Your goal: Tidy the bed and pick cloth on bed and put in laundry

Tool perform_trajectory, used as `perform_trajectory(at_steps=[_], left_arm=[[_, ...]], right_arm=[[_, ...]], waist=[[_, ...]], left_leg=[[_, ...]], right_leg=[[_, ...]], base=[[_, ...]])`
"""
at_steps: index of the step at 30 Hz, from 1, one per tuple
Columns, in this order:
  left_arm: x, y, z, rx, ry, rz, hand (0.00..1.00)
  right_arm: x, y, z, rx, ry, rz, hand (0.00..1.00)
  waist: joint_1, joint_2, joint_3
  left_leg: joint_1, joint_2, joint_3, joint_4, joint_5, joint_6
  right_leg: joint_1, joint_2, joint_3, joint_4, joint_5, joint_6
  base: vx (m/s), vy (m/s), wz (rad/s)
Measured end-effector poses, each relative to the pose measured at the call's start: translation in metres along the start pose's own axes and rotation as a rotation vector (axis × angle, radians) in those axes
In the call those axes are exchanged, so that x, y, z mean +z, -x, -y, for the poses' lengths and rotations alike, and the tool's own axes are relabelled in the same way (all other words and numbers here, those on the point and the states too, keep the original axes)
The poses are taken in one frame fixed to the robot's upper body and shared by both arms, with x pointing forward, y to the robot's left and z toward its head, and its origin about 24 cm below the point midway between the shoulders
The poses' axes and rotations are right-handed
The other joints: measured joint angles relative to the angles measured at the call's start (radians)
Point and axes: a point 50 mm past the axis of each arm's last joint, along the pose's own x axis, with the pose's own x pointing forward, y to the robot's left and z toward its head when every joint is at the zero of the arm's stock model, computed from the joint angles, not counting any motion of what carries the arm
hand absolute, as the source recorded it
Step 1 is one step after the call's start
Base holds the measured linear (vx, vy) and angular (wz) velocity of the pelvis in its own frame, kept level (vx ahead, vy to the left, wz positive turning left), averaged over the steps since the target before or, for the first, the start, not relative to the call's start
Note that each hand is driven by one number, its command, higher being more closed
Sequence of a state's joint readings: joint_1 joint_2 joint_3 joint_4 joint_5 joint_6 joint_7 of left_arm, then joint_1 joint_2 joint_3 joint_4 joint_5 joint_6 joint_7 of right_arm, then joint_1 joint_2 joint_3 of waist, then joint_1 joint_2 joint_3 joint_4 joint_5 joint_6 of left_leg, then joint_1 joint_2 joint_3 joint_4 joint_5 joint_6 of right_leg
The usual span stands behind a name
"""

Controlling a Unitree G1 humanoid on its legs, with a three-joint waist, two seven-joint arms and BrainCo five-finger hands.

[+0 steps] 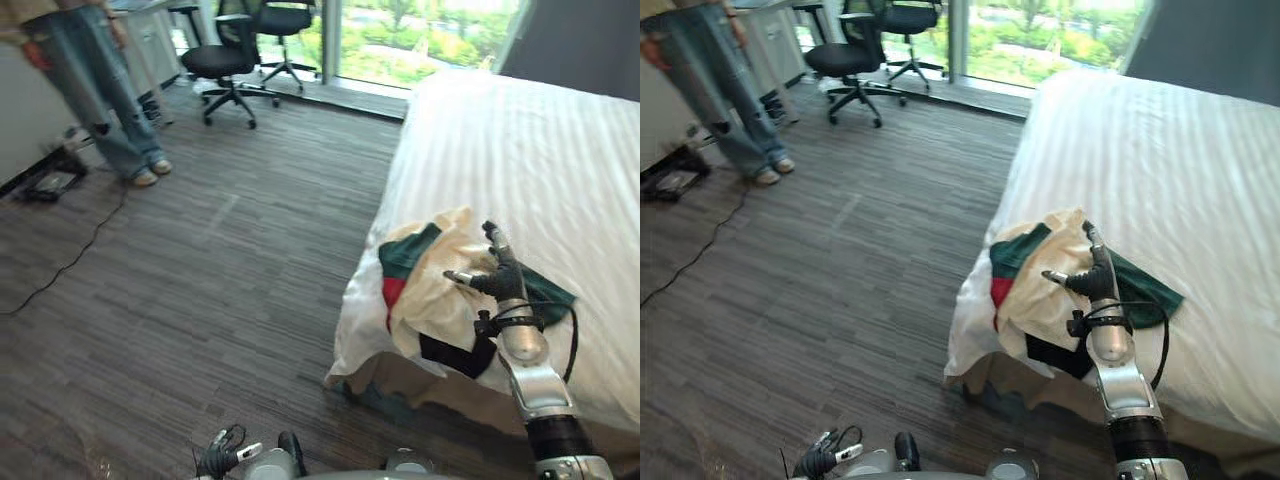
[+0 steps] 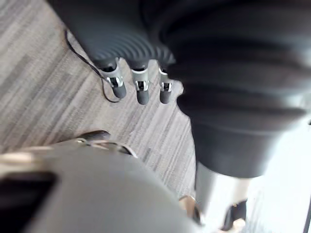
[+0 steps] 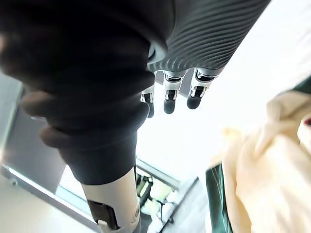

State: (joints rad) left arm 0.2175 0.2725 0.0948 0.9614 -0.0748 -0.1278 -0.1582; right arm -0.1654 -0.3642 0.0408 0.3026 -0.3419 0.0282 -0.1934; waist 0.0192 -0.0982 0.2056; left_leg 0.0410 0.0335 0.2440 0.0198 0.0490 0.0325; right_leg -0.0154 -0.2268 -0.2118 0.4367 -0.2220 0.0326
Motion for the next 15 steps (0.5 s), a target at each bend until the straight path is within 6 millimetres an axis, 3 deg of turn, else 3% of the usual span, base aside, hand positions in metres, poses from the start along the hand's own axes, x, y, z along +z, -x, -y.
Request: perform_trajectory(at_steps=[2, 3, 7, 10, 15], left_arm=[[-0.001, 0.001, -0.009, 0.029, 0.009, -0.018, 0.00], [0.000, 0.000, -0.008, 0.029, 0.021, -0.028, 0.00], [0.011, -0.003, -0.002, 0.016, 0.017, 0.011, 0.00], [0.029, -0.008, -0.008, 0.026, 0.015, 0.063, 0.00], [0.060, -0.012, -0.009, 0.008, 0.030, 0.173, 0.00]], right_arm=[[0.004, -0.013, 0.002, -0.008, 0.050, -0.006, 0.00], [0.004, -0.023, 0.012, -0.025, 0.099, -0.014, 0.00], [0.010, -0.044, 0.051, -0.081, 0.200, -0.020, 0.00], [-0.001, -0.049, 0.073, -0.116, 0.267, -0.084, 0.00], [0.010, -0.062, 0.096, -0.175, 0.328, -0.091, 0.00]], waist=[[0.006, -0.009, 0.001], [0.008, -0.010, 0.000], [0.023, 0.036, 0.037], [0.014, 0.040, 0.067], [0.000, 0.034, 0.124]], left_leg=[[-0.006, -0.004, 0.001, 0.005, -0.002, -0.003], [-0.029, -0.011, 0.005, 0.020, -0.026, -0.017], [-0.086, 0.025, 0.081, 0.071, -0.056, -0.009], [-0.138, 0.053, 0.130, 0.069, -0.036, -0.021], [-0.179, 0.060, 0.142, 0.084, -0.022, -0.014]], right_leg=[[-0.007, 0.018, -0.001, -0.104, 0.076, -0.001], [0.001, 0.017, -0.006, -0.152, 0.124, 0.030], [-0.017, 0.041, -0.005, -0.237, 0.147, 0.053], [-0.064, 0.053, -0.006, -0.264, 0.179, 0.049], [-0.088, 0.066, 0.005, -0.305, 0.223, 0.042]], base=[[0.05, -0.034, 0.16], [0.01, -0.033, -0.08], [-0.03, -0.025, -0.20], [0.02, -0.015, 0.07], [0.05, 0.022, -0.04]])
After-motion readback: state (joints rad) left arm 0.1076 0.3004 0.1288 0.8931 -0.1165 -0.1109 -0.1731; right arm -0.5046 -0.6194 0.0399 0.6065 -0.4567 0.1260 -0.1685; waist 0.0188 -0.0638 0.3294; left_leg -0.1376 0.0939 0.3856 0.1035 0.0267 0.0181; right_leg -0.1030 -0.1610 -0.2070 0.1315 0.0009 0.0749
